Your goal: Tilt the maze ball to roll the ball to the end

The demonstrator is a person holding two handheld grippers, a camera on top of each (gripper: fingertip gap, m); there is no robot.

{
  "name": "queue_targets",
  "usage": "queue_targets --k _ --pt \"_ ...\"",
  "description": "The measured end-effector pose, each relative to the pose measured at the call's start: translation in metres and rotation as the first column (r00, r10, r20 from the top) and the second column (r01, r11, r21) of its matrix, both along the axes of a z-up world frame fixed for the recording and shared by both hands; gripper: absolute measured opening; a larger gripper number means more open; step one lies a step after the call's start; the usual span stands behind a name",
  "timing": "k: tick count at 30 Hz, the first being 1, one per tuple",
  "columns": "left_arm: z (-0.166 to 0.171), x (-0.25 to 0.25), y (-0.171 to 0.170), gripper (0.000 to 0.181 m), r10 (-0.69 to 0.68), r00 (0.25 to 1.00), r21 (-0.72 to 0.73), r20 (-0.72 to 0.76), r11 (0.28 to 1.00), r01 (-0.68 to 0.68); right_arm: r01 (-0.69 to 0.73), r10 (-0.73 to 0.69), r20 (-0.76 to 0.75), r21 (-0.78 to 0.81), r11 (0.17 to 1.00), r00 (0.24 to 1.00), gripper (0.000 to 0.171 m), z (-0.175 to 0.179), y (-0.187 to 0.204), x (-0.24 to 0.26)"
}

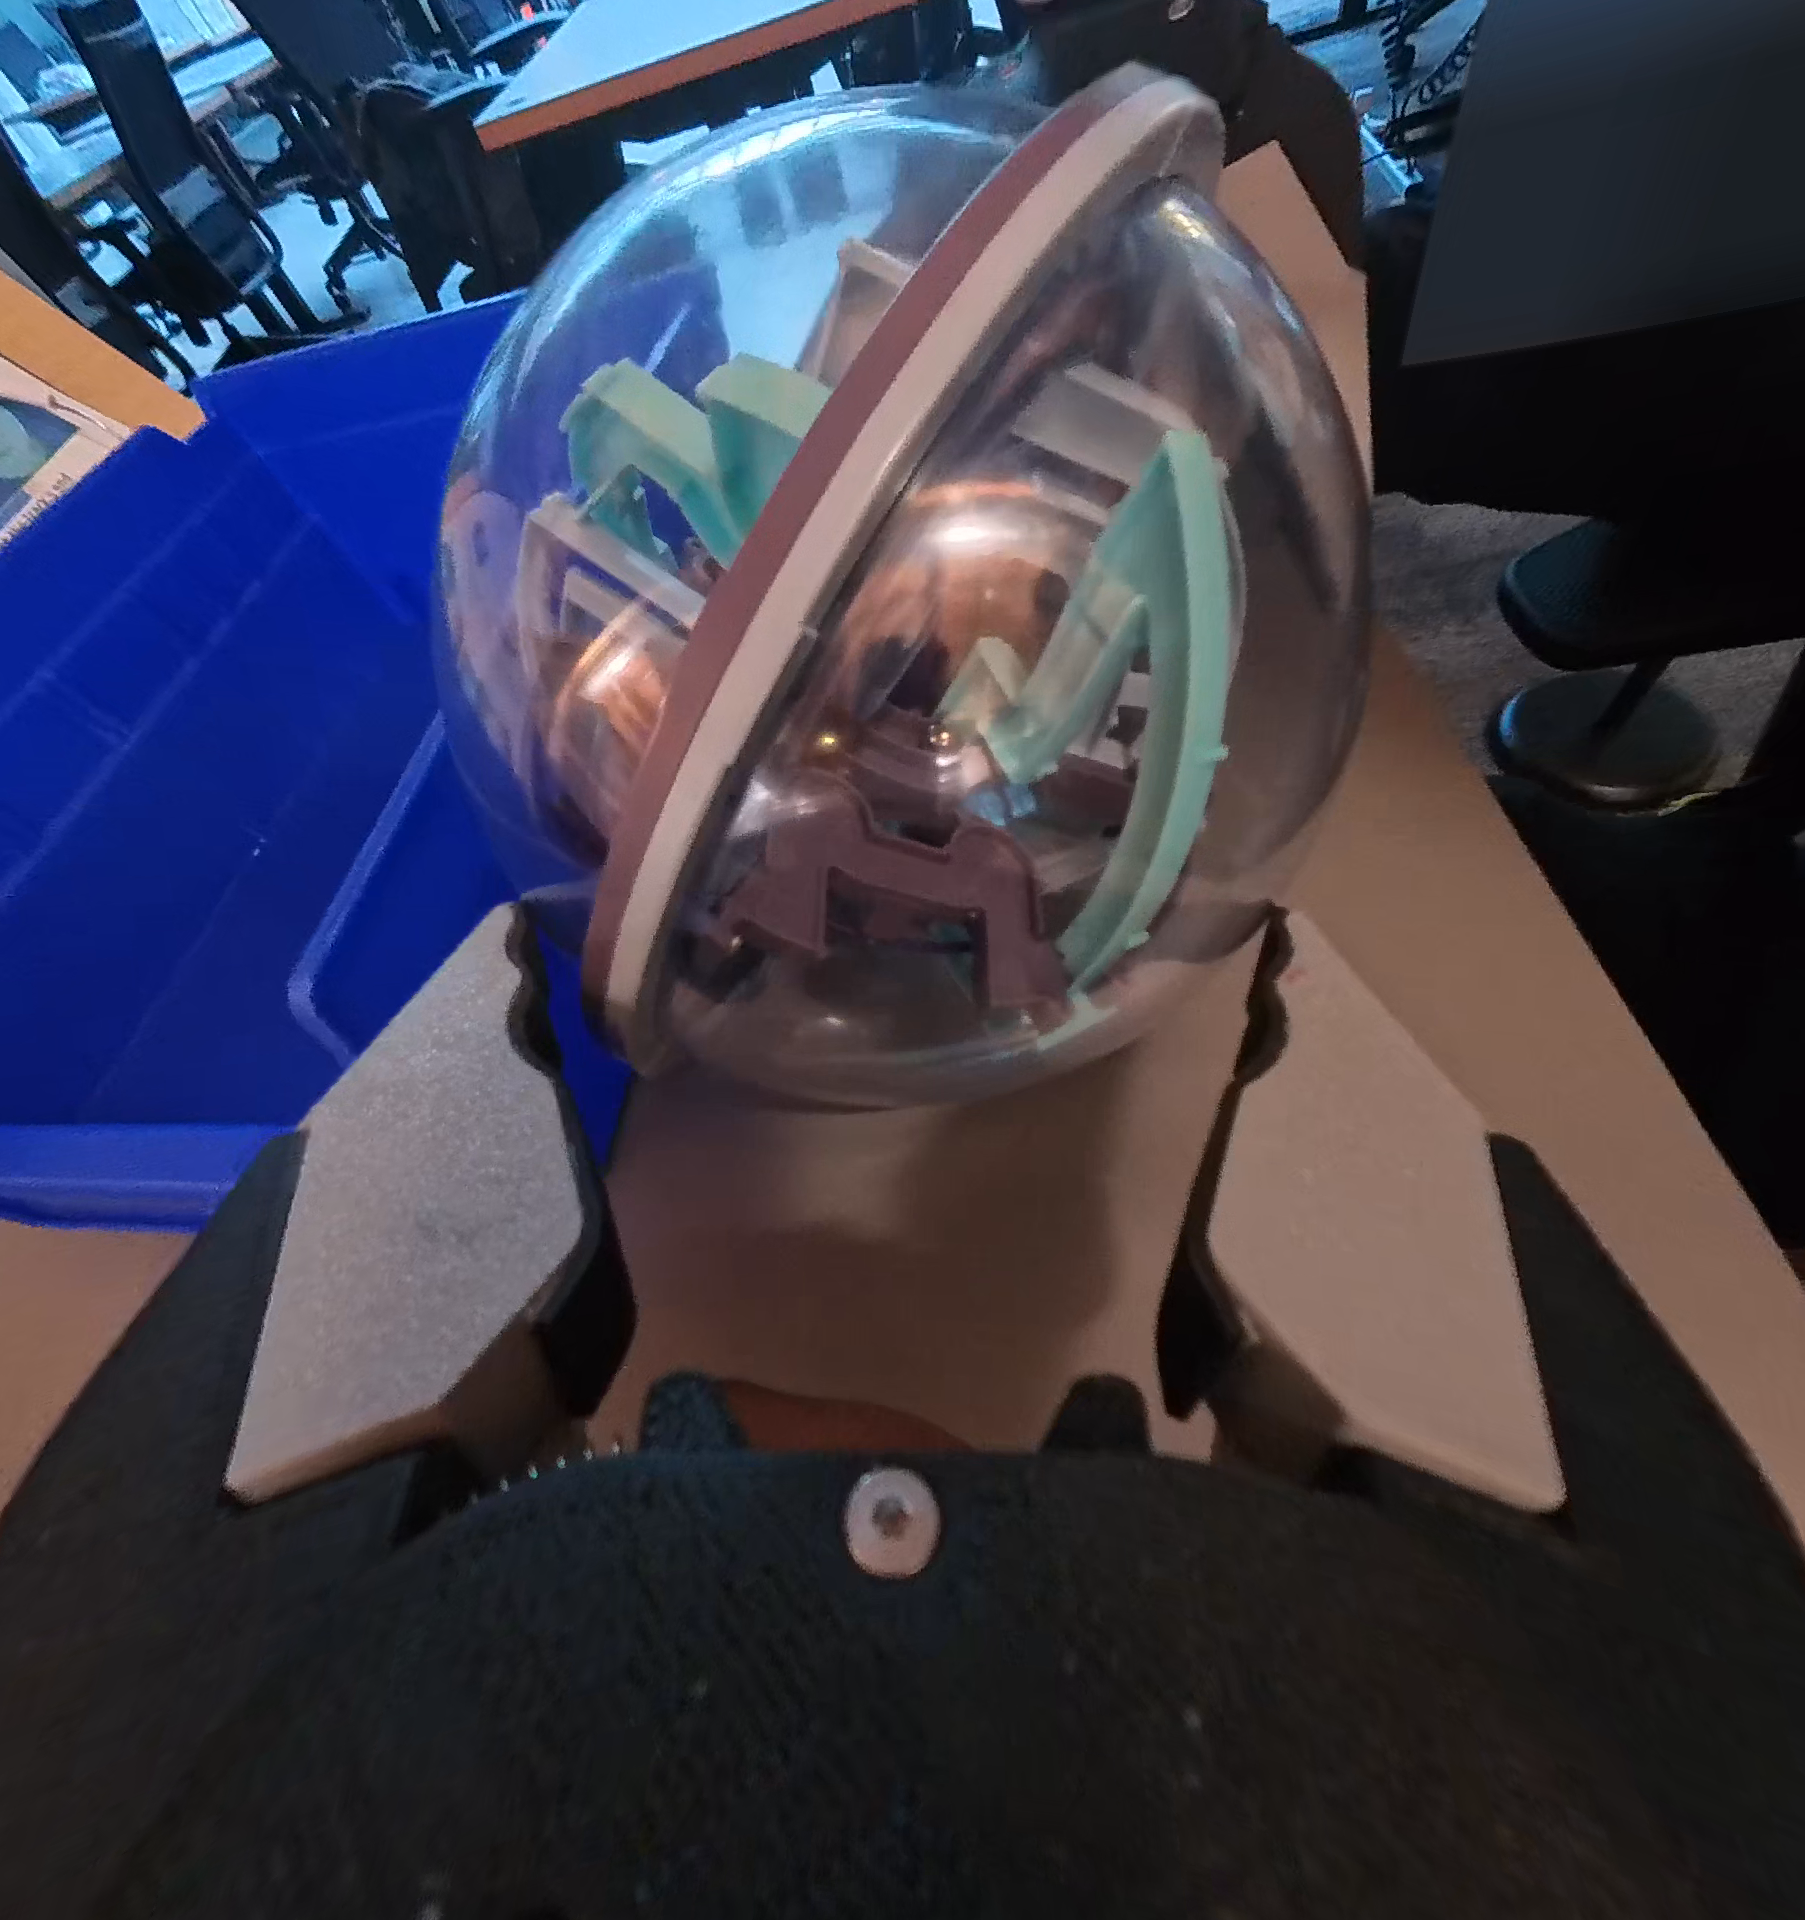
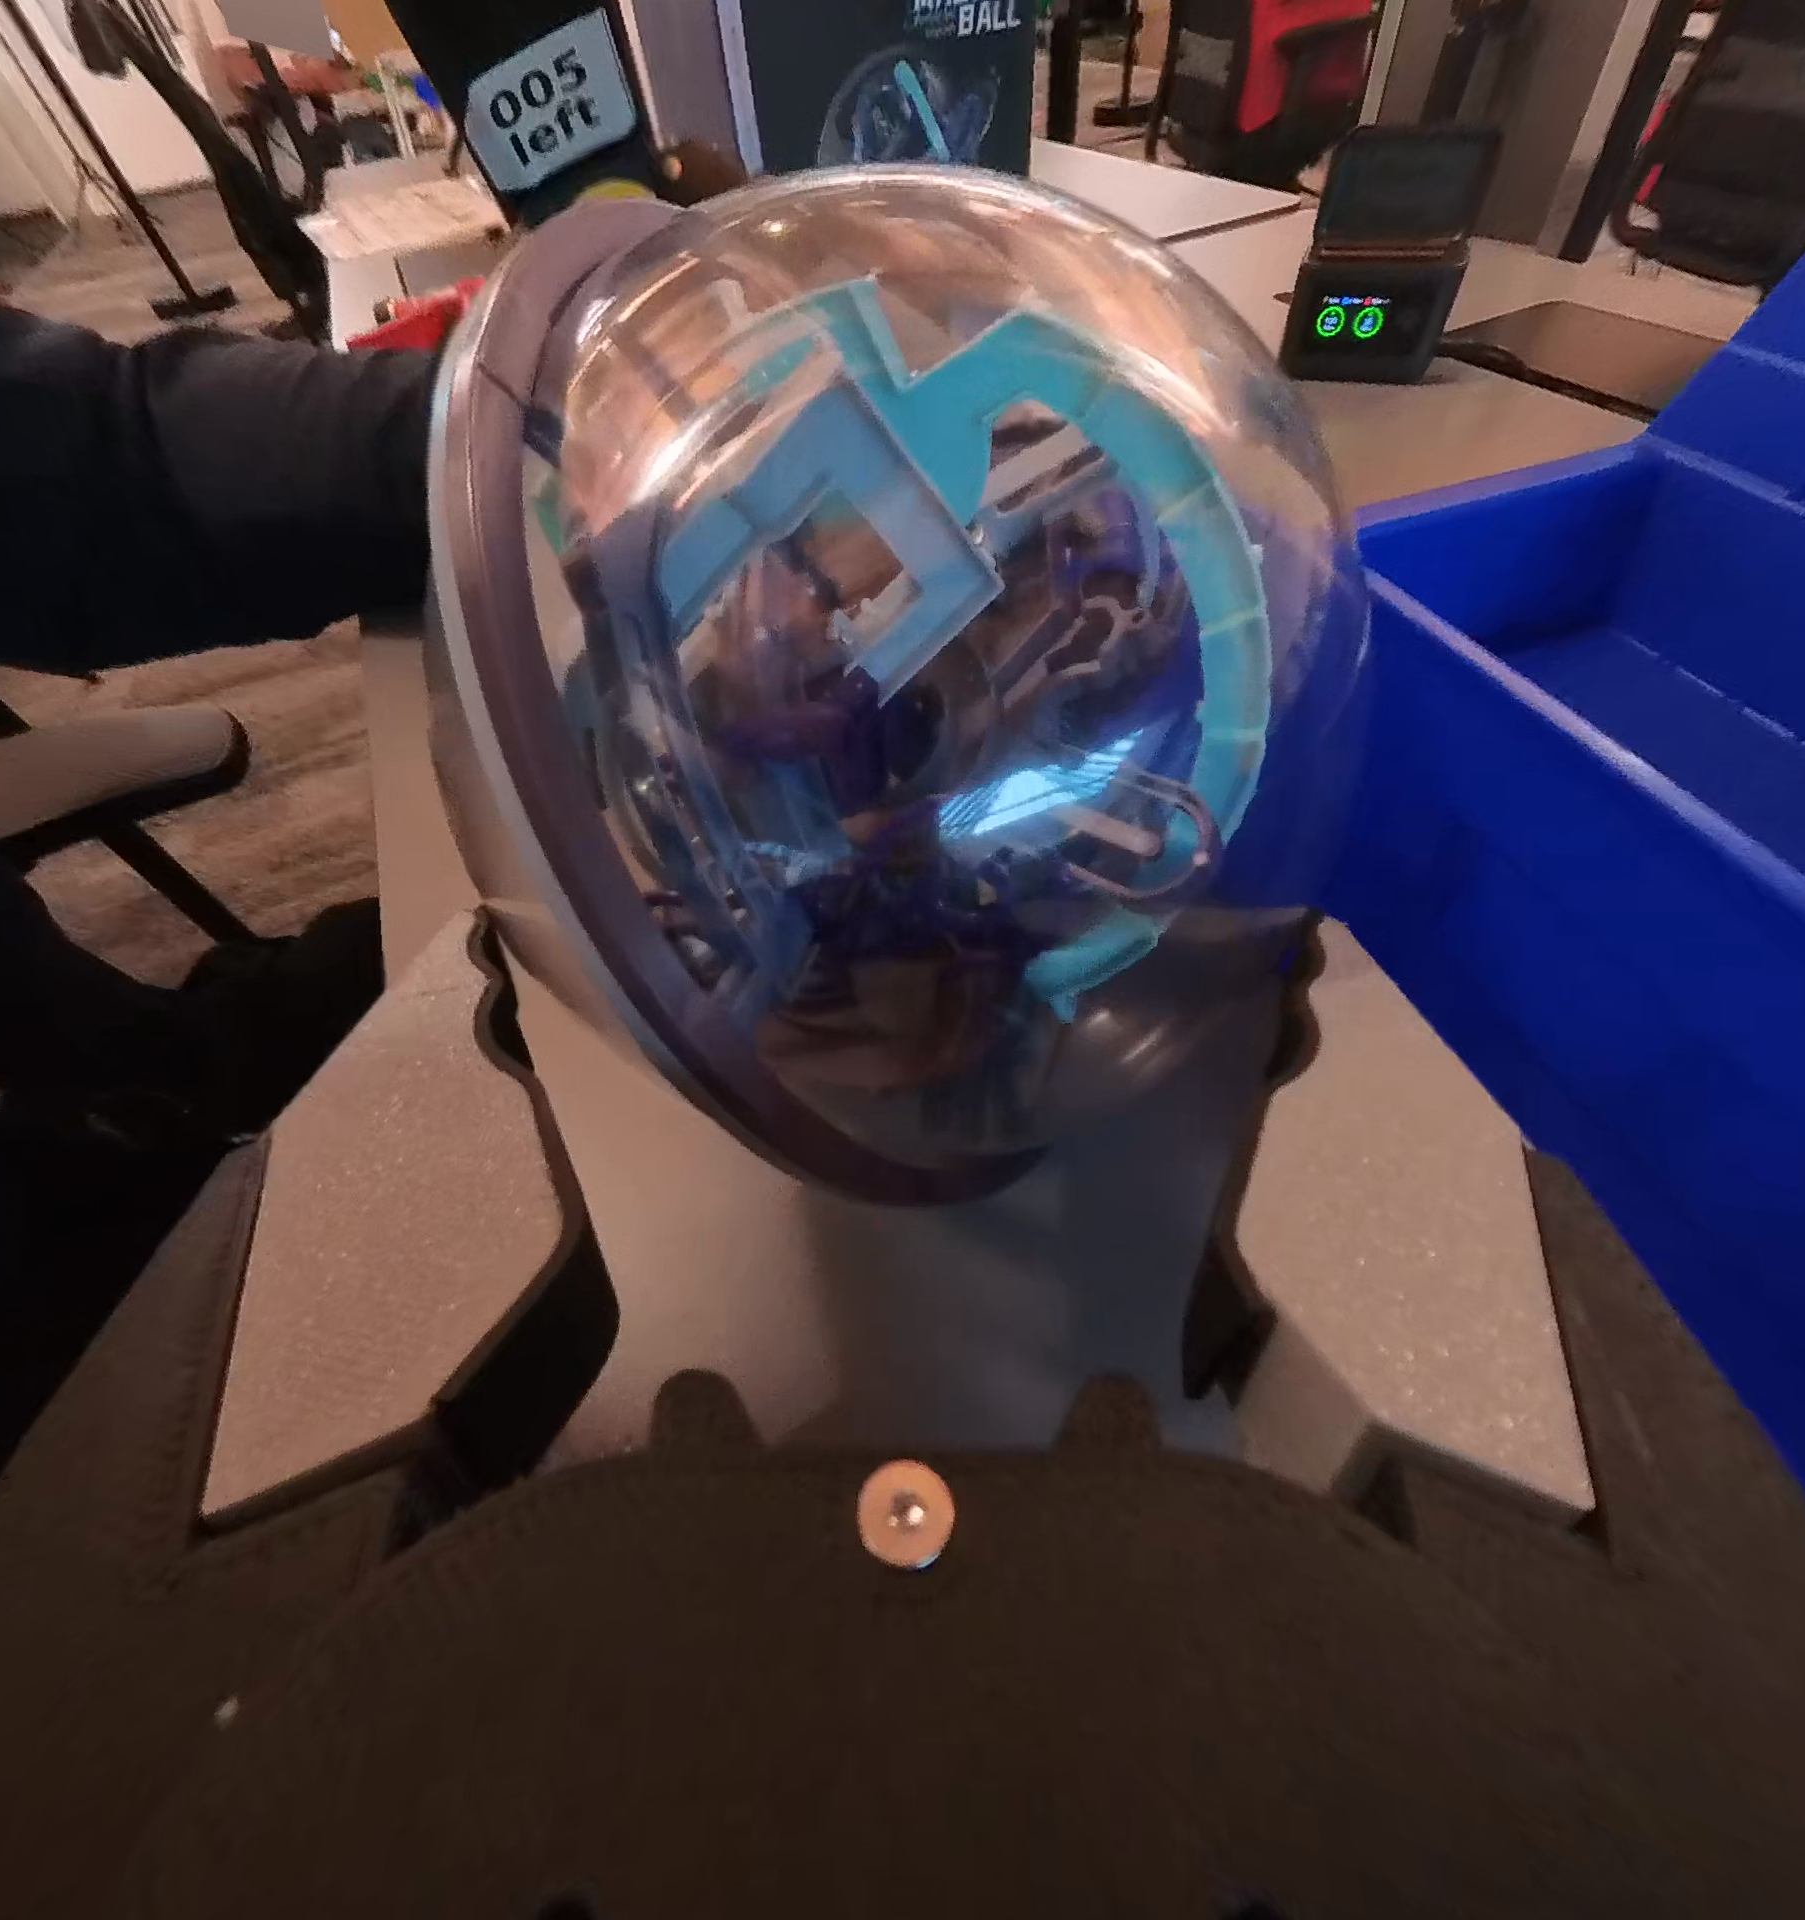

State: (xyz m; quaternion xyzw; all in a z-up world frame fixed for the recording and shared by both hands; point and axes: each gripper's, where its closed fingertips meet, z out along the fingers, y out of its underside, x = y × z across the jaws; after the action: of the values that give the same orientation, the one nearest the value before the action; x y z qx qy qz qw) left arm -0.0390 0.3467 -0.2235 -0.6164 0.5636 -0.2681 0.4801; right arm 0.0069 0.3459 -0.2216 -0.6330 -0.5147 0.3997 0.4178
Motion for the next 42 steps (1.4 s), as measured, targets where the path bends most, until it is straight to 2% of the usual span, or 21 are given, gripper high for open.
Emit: queue_targets --k 5,9,16,22,32,42 --pt "0.001 0.002 -0.002 0.13 0.01 0.999 -0.095 0.034 0.995 -0.007 0.016 -0.018 -0.033 -0.065 0.998 0.999 0.141 0.01 0.0 0.001" --pt "0.02 0.005 -0.007 0.13 0.02 0.992 -0.173 0.125 0.985 0.002 0.011 -0.022 -0.066 -0.157 0.988 0.998 0.141 0.029 -0.003 0.001" --pt "0.04 0.007 -0.009 0.13 0.063 0.978 -0.246 0.196 0.969 -0.013 -0.033 0.009 -0.089 -0.28 0.96 0.996 0.141 0.043 -0.004 0.003" --pt "0.054 0.004 -0.008 0.13 0.098 0.967 -0.265 0.235 0.964 -0.033 -0.067 0.031 -0.117 -0.325 0.943 0.993 0.141 0.053 -0.003 0.0" --pt "0.061 0.009 -0.013 0.13 0.111 0.964 -0.163 0.243 0.984 -0.072 -0.079 0.052 -0.135 -0.206 0.975 0.989 0.142 0.068 -0.006 0.003" --pt "0.066 0.02 -0.024 0.131 0.147 0.947 0.01 0.286 0.988 -0.156 -0.128 0.126 -0.185 0.0 0.992 0.975 0.142 0.085 -0.016 0.011"
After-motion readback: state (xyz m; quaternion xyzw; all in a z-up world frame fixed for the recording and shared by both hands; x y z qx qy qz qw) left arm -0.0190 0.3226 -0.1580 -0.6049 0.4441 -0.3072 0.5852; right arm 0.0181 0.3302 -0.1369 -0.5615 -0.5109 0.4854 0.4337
